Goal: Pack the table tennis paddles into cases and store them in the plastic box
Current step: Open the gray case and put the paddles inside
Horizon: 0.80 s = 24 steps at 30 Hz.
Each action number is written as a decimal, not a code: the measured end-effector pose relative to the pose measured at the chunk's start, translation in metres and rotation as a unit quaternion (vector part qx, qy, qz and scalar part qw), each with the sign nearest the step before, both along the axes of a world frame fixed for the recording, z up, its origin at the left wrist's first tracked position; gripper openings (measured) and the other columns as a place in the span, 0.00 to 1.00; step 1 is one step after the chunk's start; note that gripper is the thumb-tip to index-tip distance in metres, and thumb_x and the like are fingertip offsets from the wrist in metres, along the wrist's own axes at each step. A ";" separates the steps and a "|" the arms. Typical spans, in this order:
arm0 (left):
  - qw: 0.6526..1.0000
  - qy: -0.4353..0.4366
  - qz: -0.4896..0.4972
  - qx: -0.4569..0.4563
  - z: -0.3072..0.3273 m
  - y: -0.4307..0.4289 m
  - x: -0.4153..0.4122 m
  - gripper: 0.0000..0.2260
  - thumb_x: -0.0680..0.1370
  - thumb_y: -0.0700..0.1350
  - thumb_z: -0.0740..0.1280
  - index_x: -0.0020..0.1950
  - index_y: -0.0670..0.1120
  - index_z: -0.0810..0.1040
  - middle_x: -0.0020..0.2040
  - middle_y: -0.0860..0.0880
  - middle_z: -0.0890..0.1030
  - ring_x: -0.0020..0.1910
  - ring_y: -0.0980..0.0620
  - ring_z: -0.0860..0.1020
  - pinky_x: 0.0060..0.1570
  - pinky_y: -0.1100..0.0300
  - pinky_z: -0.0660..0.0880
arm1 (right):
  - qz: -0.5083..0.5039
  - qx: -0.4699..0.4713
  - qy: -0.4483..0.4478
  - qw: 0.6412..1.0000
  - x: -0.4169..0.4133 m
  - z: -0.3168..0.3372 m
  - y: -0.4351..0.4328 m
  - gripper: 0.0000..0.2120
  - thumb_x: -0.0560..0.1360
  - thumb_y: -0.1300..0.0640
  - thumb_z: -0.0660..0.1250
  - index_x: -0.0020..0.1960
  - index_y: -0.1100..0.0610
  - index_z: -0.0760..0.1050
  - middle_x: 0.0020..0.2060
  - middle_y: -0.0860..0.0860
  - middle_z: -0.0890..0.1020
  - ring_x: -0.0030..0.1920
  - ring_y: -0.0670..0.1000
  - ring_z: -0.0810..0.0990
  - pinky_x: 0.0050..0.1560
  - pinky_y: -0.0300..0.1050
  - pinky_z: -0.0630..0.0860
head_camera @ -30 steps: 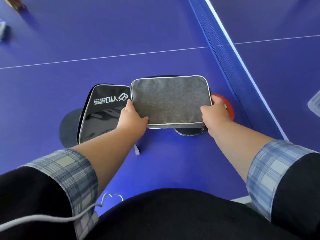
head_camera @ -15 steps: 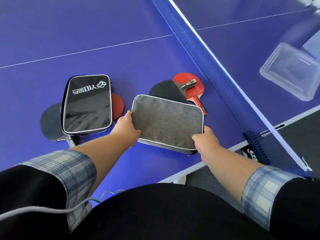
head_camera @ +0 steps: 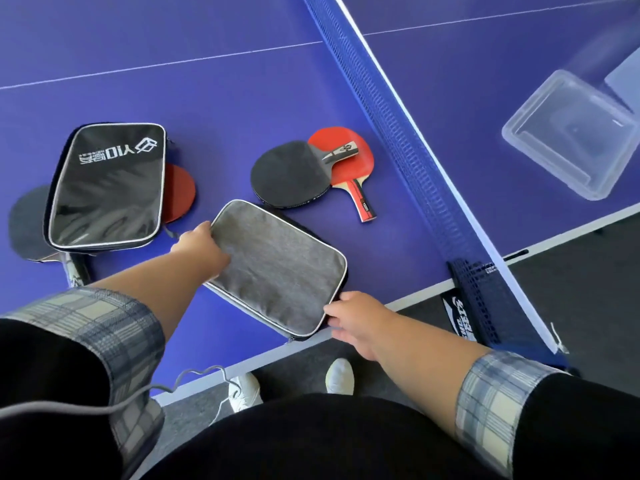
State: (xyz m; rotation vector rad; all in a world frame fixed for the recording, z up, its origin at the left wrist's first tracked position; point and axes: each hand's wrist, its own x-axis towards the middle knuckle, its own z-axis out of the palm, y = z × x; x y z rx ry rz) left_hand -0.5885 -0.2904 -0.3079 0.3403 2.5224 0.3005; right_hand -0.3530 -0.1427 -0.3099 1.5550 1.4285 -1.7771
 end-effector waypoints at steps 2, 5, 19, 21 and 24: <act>1.000 0.015 0.014 -0.016 -0.004 0.009 0.010 0.26 0.72 0.48 0.71 0.68 0.47 0.69 0.62 0.40 0.75 0.58 0.35 0.75 0.56 0.47 0.74 | 0.027 -0.004 -0.003 1.000 0.001 0.002 0.012 0.20 0.79 0.62 0.66 0.68 0.68 0.70 0.64 0.68 0.77 0.66 0.65 0.76 0.66 0.56 0.76; 0.996 0.040 0.078 -0.007 -0.005 0.019 0.033 0.31 0.71 0.50 0.71 0.72 0.50 0.64 0.66 0.42 0.71 0.66 0.37 0.71 0.63 0.46 0.69 | 0.045 0.072 -0.028 0.996 -0.007 0.014 0.034 0.21 0.77 0.56 0.66 0.69 0.58 0.70 0.52 0.55 0.77 0.59 0.59 0.80 0.58 0.52 0.80; 0.929 -0.100 0.342 0.099 0.006 0.033 0.135 0.37 0.75 0.49 0.69 0.79 0.48 0.55 0.74 0.44 0.62 0.63 0.39 0.73 0.61 0.47 0.75 | 0.458 0.273 0.038 0.845 -0.085 0.020 0.056 0.17 0.79 0.53 0.63 0.63 0.60 0.73 0.61 0.59 0.77 0.59 0.62 0.78 0.60 0.53 0.77; 0.927 -0.107 0.341 0.118 0.008 0.030 0.132 0.39 0.75 0.50 0.69 0.81 0.50 0.51 0.75 0.45 0.61 0.64 0.40 0.73 0.61 0.48 0.75 | 0.467 0.288 0.037 0.835 -0.083 0.019 0.052 0.17 0.78 0.52 0.63 0.64 0.60 0.73 0.61 0.58 0.76 0.59 0.62 0.77 0.59 0.54 0.77; 0.916 -0.115 0.349 0.160 0.011 0.025 0.126 0.41 0.75 0.50 0.70 0.81 0.53 0.48 0.78 0.47 0.58 0.69 0.42 0.70 0.63 0.50 0.73 | 0.429 0.306 0.032 0.850 -0.079 0.020 0.051 0.22 0.77 0.50 0.64 0.68 0.57 0.71 0.63 0.58 0.76 0.61 0.62 0.76 0.59 0.53 0.76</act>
